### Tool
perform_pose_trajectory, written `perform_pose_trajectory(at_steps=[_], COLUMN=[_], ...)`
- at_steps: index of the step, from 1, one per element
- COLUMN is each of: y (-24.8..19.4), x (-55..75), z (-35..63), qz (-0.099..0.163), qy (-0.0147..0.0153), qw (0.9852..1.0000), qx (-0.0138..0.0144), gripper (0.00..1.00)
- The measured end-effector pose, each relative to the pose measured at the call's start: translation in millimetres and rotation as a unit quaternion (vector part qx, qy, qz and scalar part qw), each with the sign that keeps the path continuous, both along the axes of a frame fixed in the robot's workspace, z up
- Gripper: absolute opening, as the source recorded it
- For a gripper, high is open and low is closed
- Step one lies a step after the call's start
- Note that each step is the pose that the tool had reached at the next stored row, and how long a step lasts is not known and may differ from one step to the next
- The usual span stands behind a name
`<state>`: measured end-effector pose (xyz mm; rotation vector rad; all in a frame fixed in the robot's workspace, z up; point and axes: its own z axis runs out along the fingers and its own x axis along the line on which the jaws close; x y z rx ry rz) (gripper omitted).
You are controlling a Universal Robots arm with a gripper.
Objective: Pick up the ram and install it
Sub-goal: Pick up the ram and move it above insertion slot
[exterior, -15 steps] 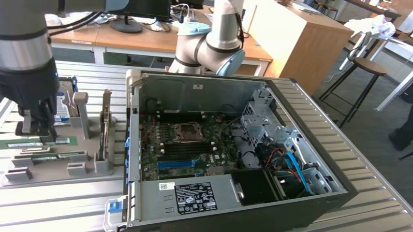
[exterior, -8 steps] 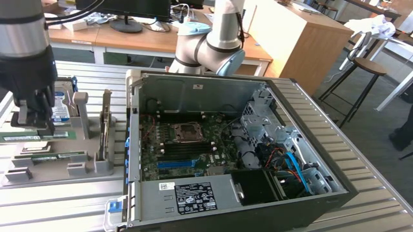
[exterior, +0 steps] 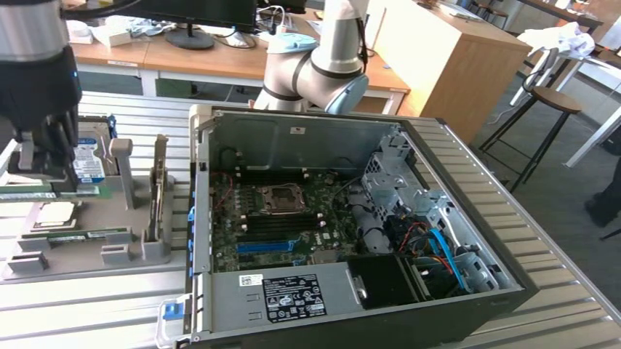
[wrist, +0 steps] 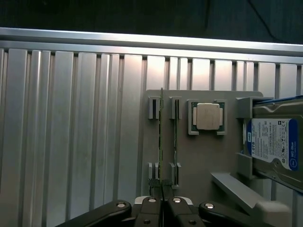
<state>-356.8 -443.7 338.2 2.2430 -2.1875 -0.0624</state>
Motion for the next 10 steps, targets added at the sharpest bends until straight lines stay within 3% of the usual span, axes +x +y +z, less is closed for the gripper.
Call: perform_pose_trajectory(at_steps=[10], y=[0.0], x=[0.1], z=[28.8], qz=[0.000], qy=[0.0000], qw=[1.0000], qx=[-0.0009], gripper=[0.11])
